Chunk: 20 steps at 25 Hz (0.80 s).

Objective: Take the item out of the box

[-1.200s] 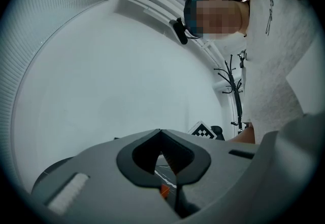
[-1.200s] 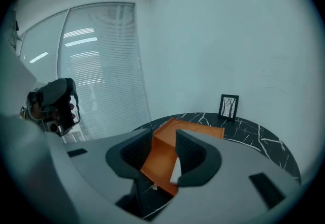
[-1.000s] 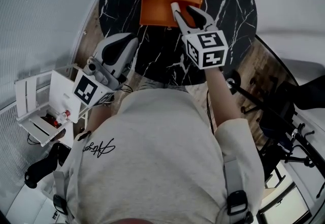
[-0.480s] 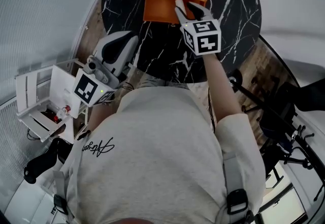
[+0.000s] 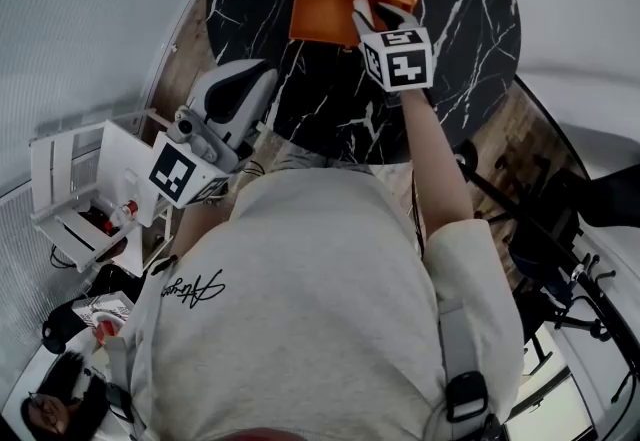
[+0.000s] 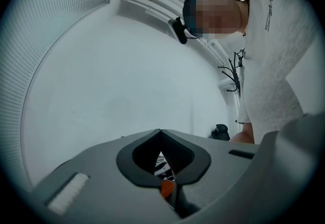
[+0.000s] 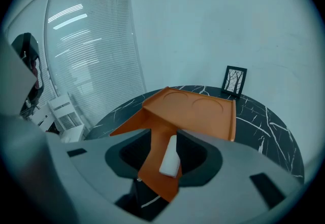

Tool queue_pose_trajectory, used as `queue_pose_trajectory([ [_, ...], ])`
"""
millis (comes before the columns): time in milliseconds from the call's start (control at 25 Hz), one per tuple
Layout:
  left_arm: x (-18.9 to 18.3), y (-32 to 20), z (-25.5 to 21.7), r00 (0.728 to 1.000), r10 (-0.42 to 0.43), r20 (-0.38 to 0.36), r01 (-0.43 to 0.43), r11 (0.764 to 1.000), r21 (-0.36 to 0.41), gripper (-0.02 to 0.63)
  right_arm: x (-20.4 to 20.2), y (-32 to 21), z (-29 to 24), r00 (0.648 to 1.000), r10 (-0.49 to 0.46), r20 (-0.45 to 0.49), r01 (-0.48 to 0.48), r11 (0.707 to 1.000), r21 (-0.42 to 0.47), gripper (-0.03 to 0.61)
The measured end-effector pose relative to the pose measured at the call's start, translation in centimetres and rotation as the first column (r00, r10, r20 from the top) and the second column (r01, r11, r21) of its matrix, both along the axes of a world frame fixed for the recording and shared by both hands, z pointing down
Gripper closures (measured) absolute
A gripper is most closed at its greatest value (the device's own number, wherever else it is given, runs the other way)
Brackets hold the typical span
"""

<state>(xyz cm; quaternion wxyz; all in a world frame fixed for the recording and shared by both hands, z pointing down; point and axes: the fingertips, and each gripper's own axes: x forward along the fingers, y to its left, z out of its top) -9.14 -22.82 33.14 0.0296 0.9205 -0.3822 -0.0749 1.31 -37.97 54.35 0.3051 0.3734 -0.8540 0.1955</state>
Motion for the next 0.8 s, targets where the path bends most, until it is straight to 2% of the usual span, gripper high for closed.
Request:
queue_pose_trajectory([
  [280, -1.1, -0.1, 0.2, 1.000, -0.024, 0.018, 0.024, 1.000, -0.002, 0.612, -0.5, -0.3, 2.0, 1.000, 0.020, 0.021, -0.018, 0.996, -0.089, 0.443],
  [640, -1.3, 0.0, 0.2, 0.999, -0.029, 0.021, 0.029, 1.000, -0.001, 0.612, -0.1, -1.2, 3.7, 0.998, 0.033, -0.055, -0.040, 0.990, -0.133, 0.442],
  [800, -1.6, 0.0, 0.1, 0.999, -0.036, 0.013, 0.036, 0.999, 0.002, 0.611, -0.2, -1.5, 4.3, 0.997, 0.047, -0.058, -0.057, 0.981, -0.187, 0.433],
])
